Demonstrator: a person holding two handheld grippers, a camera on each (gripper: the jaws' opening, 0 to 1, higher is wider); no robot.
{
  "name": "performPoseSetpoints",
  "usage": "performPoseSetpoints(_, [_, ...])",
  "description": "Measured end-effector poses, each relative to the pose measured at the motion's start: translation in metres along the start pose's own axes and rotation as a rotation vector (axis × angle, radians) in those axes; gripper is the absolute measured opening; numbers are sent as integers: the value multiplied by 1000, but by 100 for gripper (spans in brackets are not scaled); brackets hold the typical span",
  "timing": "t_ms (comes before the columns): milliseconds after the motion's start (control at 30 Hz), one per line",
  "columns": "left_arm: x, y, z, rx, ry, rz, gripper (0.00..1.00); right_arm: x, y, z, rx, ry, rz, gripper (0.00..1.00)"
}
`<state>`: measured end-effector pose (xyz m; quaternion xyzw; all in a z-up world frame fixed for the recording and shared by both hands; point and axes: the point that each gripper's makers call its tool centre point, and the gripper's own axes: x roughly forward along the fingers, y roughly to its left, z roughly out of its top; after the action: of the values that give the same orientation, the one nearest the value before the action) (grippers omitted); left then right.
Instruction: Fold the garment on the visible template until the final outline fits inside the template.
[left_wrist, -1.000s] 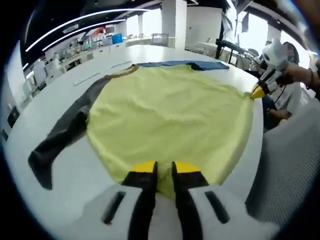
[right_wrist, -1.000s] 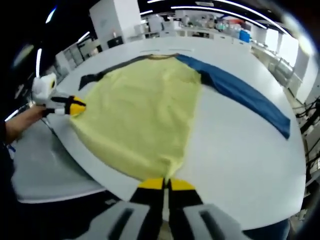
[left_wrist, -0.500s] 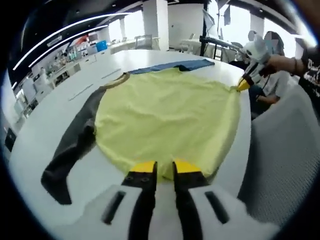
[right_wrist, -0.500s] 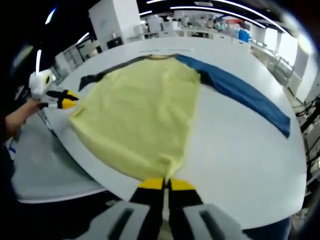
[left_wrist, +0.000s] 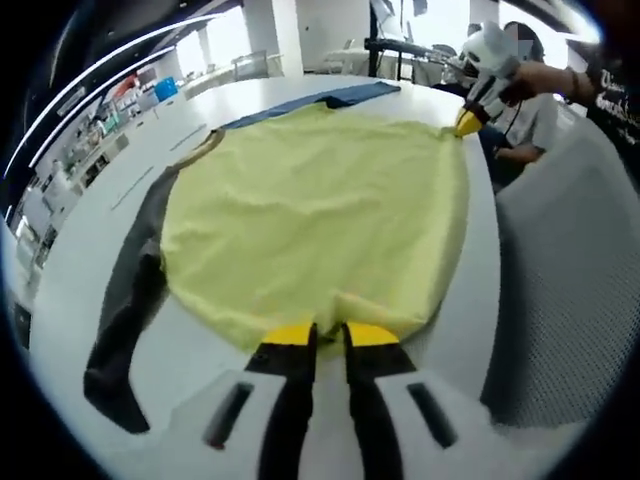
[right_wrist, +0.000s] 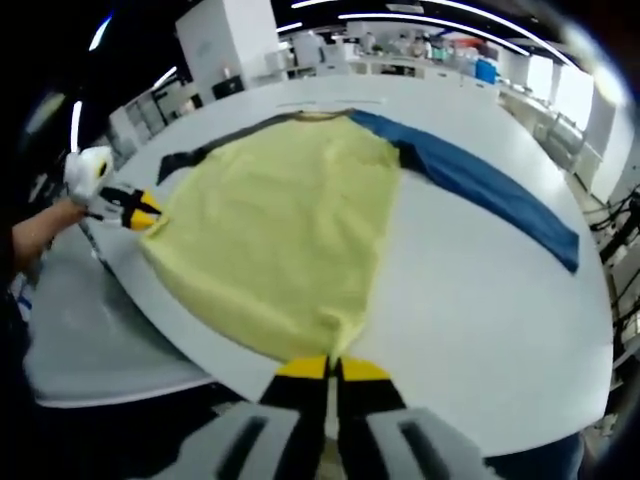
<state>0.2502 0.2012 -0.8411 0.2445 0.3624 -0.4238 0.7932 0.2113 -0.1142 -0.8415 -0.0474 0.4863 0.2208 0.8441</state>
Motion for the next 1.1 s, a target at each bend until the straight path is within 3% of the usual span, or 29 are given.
performPoseSetpoints(200, [5,-7,7,36,-4,-12,3,0,1,0,2,-8,2,0])
performPoseSetpoints(433, [-6,-6,8,-42,-8,16,0,-2,1,2,-1,-19,7,0])
performPoseSetpoints(500, [-8,-1,0,-69,2,38,0,-5,0,4,-2,-24,10,0])
performPoseSetpoints(700, [-34,2,-7,-264,0,83,0,-12,0,10,21,-49,27,0])
performPoseSetpoints(900, [-52,-5,-17,-388,16,85,0,-15,-3,15,47,-60,44,0])
performPoseSetpoints(1033, [-61,-20,-18,-532,41,64,0,-18,-2,17,42,-63,44,0])
performPoseSetpoints(1100, [-64,-27,-28,-613,68,48,0,-19,-2,17,34,-56,45,0])
